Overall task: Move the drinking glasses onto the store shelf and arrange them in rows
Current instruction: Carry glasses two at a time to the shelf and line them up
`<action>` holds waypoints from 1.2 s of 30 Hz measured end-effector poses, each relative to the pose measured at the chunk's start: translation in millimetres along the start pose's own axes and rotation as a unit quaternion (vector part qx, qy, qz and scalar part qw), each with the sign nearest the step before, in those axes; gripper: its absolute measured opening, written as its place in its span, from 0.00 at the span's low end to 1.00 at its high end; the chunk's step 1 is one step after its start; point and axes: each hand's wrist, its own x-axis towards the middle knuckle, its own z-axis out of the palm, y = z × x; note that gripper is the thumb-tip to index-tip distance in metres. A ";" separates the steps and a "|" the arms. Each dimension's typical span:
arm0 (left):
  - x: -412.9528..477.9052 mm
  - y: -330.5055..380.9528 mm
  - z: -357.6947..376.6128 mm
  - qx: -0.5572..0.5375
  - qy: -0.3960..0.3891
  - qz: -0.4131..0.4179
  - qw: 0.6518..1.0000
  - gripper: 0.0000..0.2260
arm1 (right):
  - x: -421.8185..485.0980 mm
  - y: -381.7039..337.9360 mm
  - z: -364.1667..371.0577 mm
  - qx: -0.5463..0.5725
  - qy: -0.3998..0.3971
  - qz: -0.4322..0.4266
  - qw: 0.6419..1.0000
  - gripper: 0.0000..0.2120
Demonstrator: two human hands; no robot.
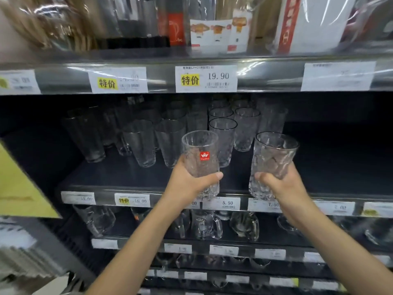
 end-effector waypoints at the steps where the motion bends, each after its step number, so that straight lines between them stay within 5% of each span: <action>1: 0.1 -0.9 -2.3 0.001 -0.006 0.000 1.000 0.27 | -1.3 0.1 1.9 -0.003 0.004 0.002 1.000 0.22; 36: 5.6 -5.5 10.2 0.011 -0.008 -0.007 1.000 0.25 | 25.9 -2.3 2.3 -0.014 0.049 0.045 0.998 0.26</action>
